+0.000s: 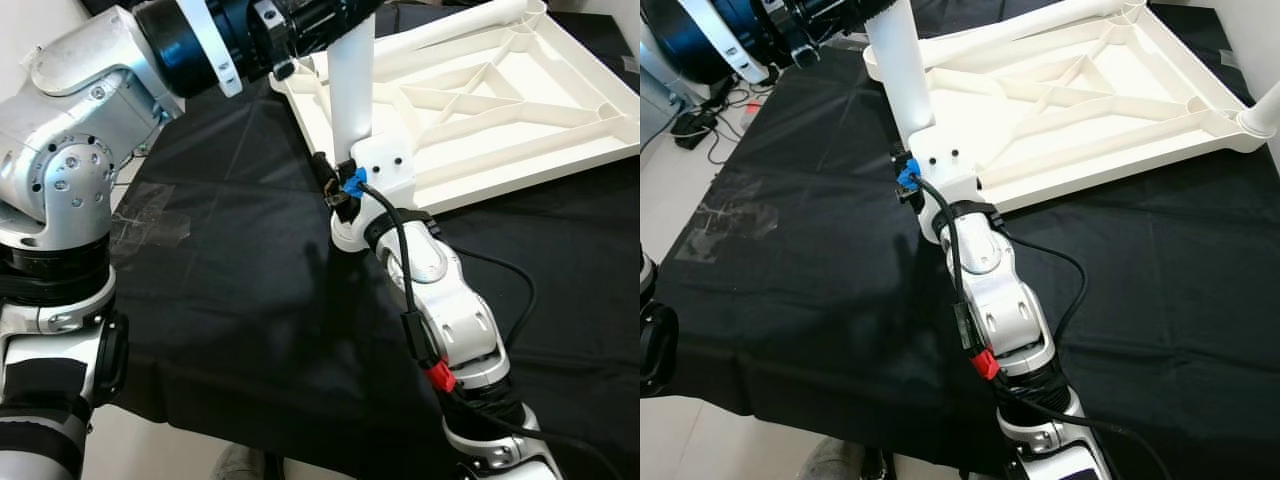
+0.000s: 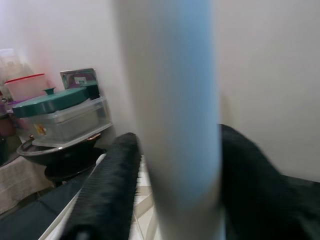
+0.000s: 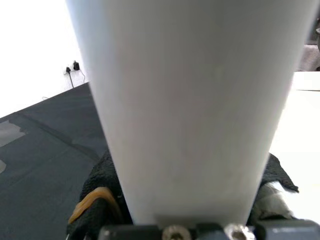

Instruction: Building children table

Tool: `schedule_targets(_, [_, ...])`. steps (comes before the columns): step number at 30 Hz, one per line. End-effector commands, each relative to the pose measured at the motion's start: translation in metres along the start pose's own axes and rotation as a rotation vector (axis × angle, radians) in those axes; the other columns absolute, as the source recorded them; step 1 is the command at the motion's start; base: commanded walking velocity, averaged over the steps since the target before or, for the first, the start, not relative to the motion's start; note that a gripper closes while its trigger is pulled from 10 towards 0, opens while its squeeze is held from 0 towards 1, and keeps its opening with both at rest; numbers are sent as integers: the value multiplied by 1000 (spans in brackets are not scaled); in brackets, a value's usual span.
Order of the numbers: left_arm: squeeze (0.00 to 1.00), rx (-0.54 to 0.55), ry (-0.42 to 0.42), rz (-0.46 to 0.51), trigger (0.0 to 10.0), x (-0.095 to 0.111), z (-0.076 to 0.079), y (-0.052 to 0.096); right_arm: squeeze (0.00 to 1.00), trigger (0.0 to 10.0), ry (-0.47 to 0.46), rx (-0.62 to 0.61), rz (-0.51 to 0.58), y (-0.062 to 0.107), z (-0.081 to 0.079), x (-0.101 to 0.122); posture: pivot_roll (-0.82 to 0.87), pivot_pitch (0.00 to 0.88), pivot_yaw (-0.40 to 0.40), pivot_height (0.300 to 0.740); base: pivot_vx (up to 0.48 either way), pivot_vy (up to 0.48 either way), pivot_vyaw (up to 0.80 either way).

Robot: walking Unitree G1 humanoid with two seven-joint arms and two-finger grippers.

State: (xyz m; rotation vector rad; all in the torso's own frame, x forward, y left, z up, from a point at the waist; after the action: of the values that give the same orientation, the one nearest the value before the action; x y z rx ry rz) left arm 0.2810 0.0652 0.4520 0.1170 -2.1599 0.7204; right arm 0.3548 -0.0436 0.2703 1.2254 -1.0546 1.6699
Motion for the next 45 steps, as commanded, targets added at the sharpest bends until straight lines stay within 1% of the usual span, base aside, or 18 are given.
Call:
schedule_targets(1, [0,53,-13,-6,0,-1,-10,4,0,10000,-29,6,-163,4,-3,-40,8,272,14,740,0,0,0])
schedule_targets(13, [0,69,16,-14,0,-8,-24,12,0,10000,-29,13,-157,5,-5,-39,7,266,20,740,0,0,0])
schedule_targets(14, [0,66,18,-18,0,-9,-24,13,553,10000,-35,23,-154,5,-5,-39,6,265,22,740,0,0,0])
schedule_targets(15, [0,64,19,-21,0,-10,-25,14,553,10000,-39,33,-150,5,-6,-38,6,265,22,740,0,0,0])
schedule_targets(16, [0,62,21,-23,0,-11,-25,14,1000,10000,-49,54,-137,5,-6,-36,8,265,23,740,0,0,0])
schedule_targets(22, [0,50,26,-25,0,-13,-24,16,1000,10000,-77,171,-48,0,-5,-18,10,266,25,740,0,0,0])
schedule_targets(26, [0,40,31,-26,0,-14,-22,15,1000,10000,-69,244,7,-4,8,-4,12,266,23,740,0,0,0])
schedule_targets(27, [0,35,33,-28,0,-15,-21,15,467,10000,-74,310,23,-5,10,2,14,268,22,740,0,0,0])
schedule_targets(29, [0,35,33,-28,0,-15,-21,15,467,10000,-74,310,23,-5,10,2,14,268,22,740,0,0,0])
schedule_targets(30, [0,24,37,-31,0,-16,-20,14,0,10000,-97,503,40,-2,5,16,18,274,24,740,0,0,0])
schedule_targets(31, [0,24,37,-31,0,-16,-20,14,0,10000,-97,503,40,-2,5,16,18,274,24,740,0,0,0])
schedule_targets(34, [0,13,41,-32,0,-16,-18,13,0,10000,-78,722,53,10,-4,27,20,275,24,740,0,0,0])
schedule_targets(35, [0,13,41,-32,0,-16,-18,13,0,10000,-78,722,53,10,-4,27,20,275,24,740,0,0,0])
schedule_targets(36, [0,9,42,-32,0,-16,-17,12,0,10000,-66,798,54,14,-6,29,21,278,25,740,0,0,0])
schedule_targets(37, [0,2,42,-32,0,-17,-16,11,0,6510,-56,866,70,14,-4,33,23,279,25,740,0,0,0])
schedule_targets(39, [0,2,42,-32,0,-17,-16,11,0,6510,-56,866,70,14,-4,33,23,279,25,740,0,0,0])
schedule_targets(40, [0,0,42,-32,0,-17,-16,11,0,0,-86,896,82,14,-3,37,24,281,27,740,0,0,0])
schedule_targets(45, [0,-5,40,-34,0,-17,-15,9,0,0,-97,938,95,10,-2,41,30,284,26,740,0,0,0])
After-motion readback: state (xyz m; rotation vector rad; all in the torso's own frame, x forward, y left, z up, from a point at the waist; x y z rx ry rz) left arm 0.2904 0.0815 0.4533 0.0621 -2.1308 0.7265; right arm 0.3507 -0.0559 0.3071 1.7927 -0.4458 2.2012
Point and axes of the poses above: a point about 5 cm out from each wrist's last joint towards the gripper, its own y axis pointing back from the gripper into the wrist, its own x axis along the axis of the wrist's last joint, z = x × y, the point moved 5 cm from there along -y, pointing out of the wrist towards the gripper, and after that the axes turned 4 degrees about -y, right-handed, at the moved point
